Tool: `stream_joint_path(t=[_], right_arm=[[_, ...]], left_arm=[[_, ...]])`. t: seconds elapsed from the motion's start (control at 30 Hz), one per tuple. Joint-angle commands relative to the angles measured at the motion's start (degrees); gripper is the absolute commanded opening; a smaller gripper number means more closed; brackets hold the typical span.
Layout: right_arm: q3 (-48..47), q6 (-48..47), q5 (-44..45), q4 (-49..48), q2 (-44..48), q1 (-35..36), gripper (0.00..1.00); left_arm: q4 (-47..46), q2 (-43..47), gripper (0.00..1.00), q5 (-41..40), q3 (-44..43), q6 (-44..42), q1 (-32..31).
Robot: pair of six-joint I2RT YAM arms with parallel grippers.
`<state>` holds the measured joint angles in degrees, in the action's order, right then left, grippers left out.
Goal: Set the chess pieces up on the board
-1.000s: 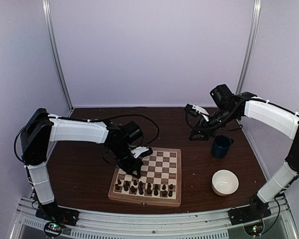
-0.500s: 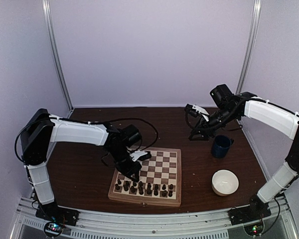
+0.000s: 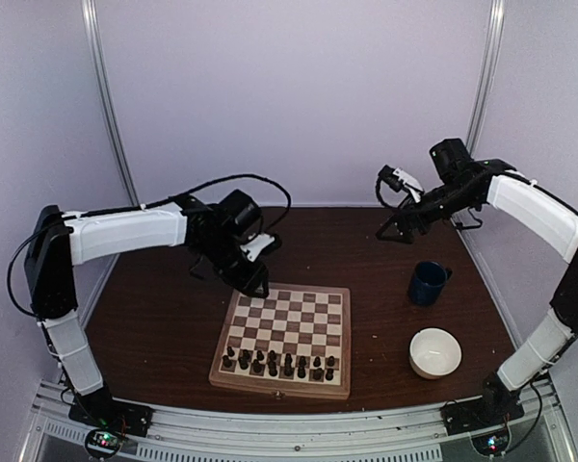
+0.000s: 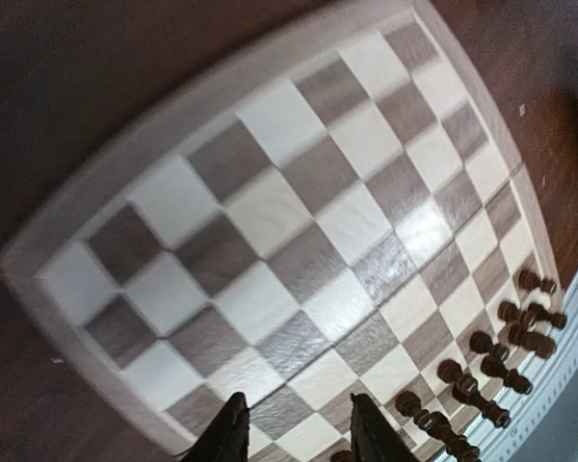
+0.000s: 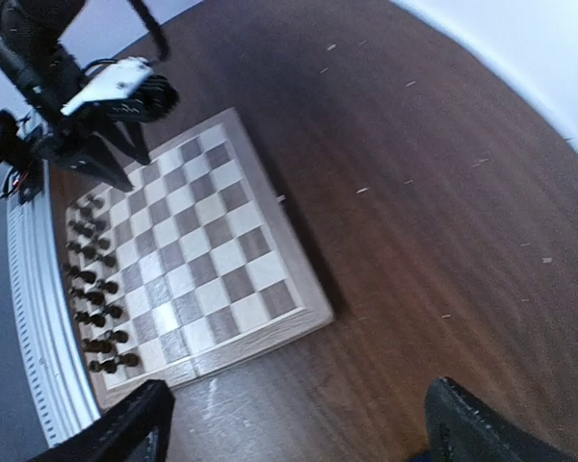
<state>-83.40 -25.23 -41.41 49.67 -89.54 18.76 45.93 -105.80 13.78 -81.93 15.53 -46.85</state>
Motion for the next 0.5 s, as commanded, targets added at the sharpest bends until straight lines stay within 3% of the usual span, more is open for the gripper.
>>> stream_joint_path(t=[0.0, 0.03, 0.07, 0.1, 0.23, 0.47], right_arm=[[-4.03, 8.62, 10.45, -5.69, 5.17, -5.48, 1.00], [-3.86, 12.16, 16.29, -7.26, 5.79, -5.97, 0.99], [-3.81, 13.95, 20.98, -8.00, 6.12, -6.05, 1.00], [-3.90, 14.50, 24.08, -7.90, 6.16, -6.08, 1.00], [-3.35, 18.44, 31.28, -7.45, 6.62, -6.08, 1.00], [1.73, 18.70, 28.15, -10.93, 10.76, -6.08, 0.99]], left_arm=[[2.31, 9.72, 0.44, -14.40, -6.28, -3.81, 4.55], [1.99, 11.37, 0.49, -16.58, -6.54, -4.07, 5.74], [1.25, 13.12, 0.82, -17.94, -6.32, -4.18, 7.18], [0.01, 14.91, 0.96, -18.40, -5.71, -4.15, 8.72], [-5.66, 21.25, 0.97, -18.56, -0.47, -2.68, 13.91], [-14.56, 30.10, 0.98, -25.51, 10.76, -2.86, 15.56]])
